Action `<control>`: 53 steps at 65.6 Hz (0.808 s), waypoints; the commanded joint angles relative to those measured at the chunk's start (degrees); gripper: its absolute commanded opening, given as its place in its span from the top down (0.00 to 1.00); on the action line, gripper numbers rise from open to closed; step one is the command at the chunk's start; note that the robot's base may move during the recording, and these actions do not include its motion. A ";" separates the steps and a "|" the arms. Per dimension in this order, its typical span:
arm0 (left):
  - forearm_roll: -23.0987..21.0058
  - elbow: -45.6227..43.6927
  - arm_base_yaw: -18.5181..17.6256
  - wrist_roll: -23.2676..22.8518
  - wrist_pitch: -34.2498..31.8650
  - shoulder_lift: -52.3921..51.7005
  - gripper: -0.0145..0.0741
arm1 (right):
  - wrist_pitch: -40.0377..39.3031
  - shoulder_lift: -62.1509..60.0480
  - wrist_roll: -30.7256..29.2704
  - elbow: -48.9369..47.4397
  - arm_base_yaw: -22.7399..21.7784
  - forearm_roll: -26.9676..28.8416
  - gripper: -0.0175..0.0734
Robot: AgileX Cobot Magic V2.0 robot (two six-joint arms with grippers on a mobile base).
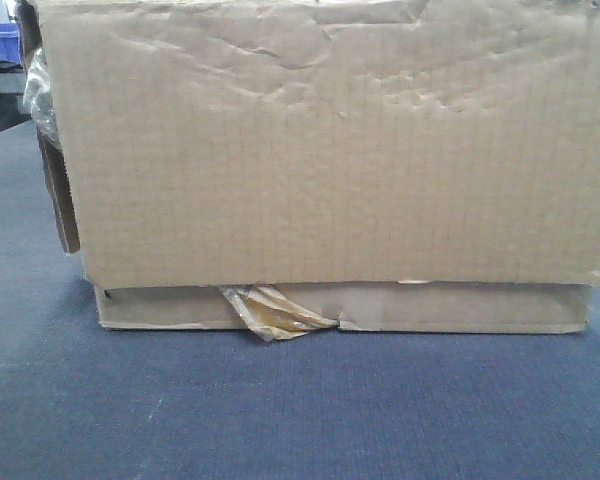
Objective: Stack two boxes on right shelf middle
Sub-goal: 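Clamp the box stack between the left and right grippers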
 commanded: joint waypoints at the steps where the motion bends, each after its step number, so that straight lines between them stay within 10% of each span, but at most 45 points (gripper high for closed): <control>1: -1.36 -0.81 -5.60 -1.30 -3.18 0.10 0.96 | -1.65 0.26 -0.01 -0.39 0.35 -0.21 0.19; 24: -0.59 -0.81 -22.58 -1.83 -5.69 10.76 0.96 | -0.94 0.26 -0.01 -0.39 1.37 -0.21 0.19; 53: 1.34 -0.81 -25.11 -1.83 -4.72 22.91 0.96 | -1.01 0.26 -0.01 -0.39 2.24 -0.21 0.19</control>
